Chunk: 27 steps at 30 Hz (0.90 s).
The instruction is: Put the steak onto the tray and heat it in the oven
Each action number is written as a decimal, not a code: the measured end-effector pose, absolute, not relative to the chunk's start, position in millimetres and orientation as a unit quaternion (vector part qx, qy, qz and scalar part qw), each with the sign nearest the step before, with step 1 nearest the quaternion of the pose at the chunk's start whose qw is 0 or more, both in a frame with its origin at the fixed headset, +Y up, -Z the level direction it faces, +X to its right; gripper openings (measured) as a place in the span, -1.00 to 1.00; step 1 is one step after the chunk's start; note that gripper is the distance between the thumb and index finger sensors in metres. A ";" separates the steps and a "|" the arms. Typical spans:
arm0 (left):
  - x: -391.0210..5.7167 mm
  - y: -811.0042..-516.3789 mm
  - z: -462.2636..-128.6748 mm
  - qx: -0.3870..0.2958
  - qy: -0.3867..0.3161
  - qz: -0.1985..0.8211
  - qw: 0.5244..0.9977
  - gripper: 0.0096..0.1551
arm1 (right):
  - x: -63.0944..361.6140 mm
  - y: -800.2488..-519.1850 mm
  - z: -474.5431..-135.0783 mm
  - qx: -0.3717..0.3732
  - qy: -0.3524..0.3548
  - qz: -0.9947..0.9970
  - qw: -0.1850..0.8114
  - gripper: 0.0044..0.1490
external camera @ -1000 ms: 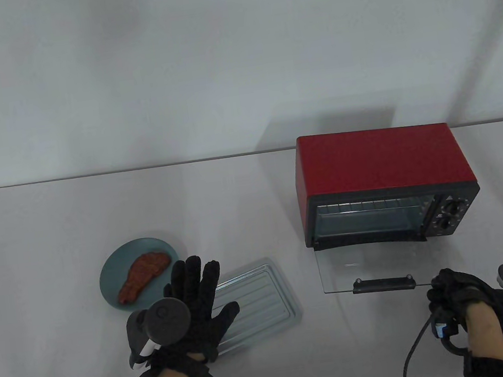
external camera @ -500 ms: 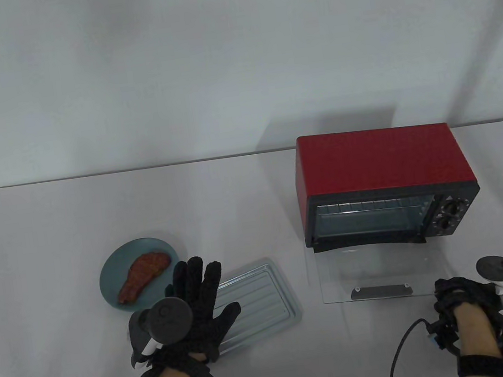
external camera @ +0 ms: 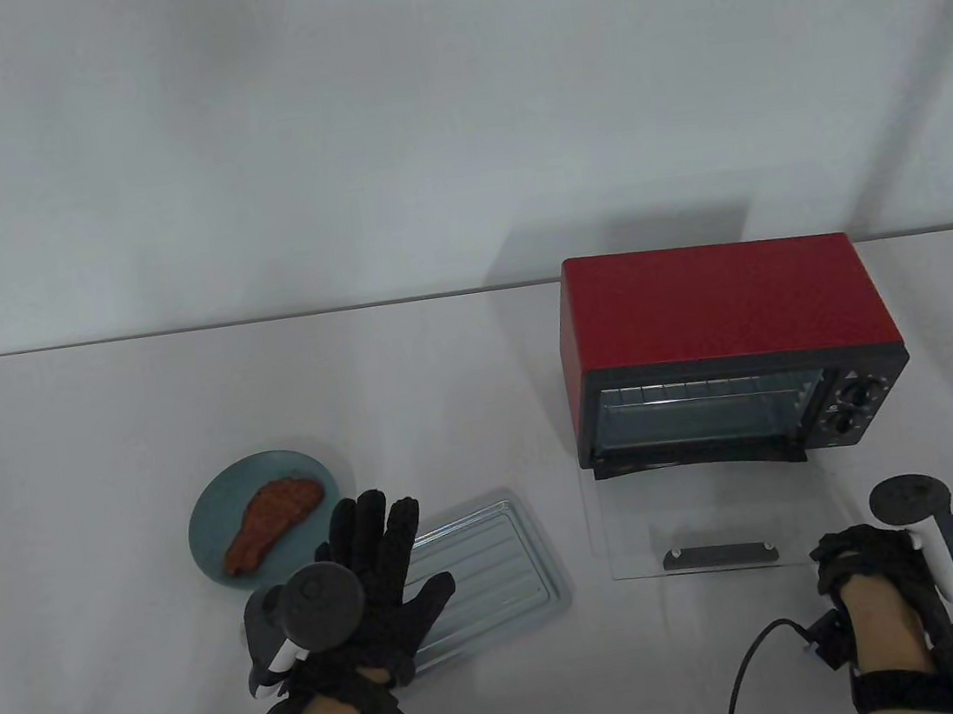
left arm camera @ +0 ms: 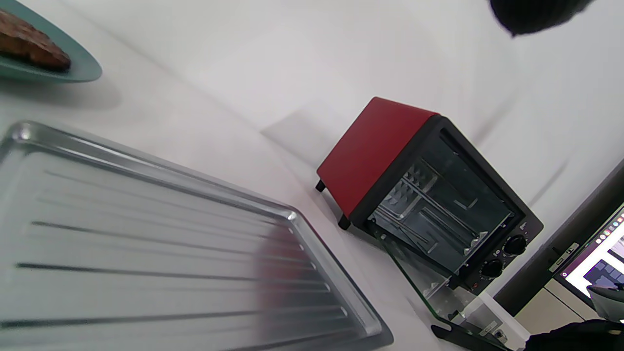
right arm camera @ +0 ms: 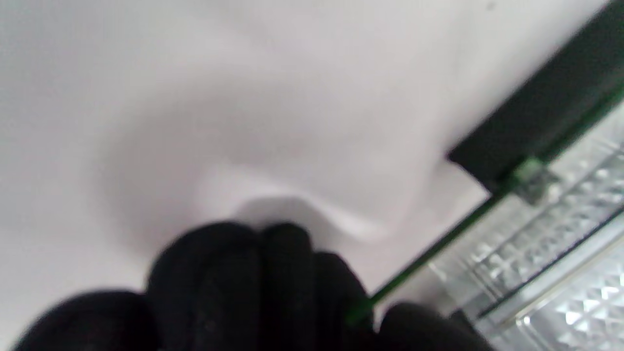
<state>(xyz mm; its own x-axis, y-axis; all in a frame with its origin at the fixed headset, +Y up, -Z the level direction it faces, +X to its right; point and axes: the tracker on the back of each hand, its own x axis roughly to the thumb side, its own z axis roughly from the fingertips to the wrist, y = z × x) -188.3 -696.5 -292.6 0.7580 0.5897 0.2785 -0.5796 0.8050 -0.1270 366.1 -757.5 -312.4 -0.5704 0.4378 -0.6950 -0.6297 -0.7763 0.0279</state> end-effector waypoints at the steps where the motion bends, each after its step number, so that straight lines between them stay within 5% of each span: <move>1: -188.4 -697.0 -292.8 -0.018 -0.153 0.312 0.937 0.00 | 367.2 -757.4 -310.7 -0.355 0.136 0.871 0.312 -0.37; 9: -195.9 -696.9 -294.0 -0.012 -0.141 0.327 0.934 -0.01 | 356.8 -717.5 -309.3 -0.253 -0.031 0.906 0.338 -0.20; 13: -224.3 -685.2 -299.9 0.025 -0.117 0.356 0.927 -0.03 | 322.4 -687.9 -309.5 -0.079 -0.120 0.891 0.431 -0.11; 19: -312.6 -674.9 -329.7 0.050 0.019 0.427 0.903 -0.08 | 267.4 -654.1 -304.0 0.111 -0.149 0.885 0.427 -0.03; 23: -367.2 -703.0 -352.7 -0.022 0.153 0.584 0.797 -0.08 | 230.9 -651.3 -291.8 0.185 -0.130 0.885 0.406 0.02; 27: -392.5 -714.8 -367.0 -0.042 0.231 0.477 0.847 -0.07 | 214.4 -653.9 -285.2 0.207 -0.122 0.892 0.382 0.02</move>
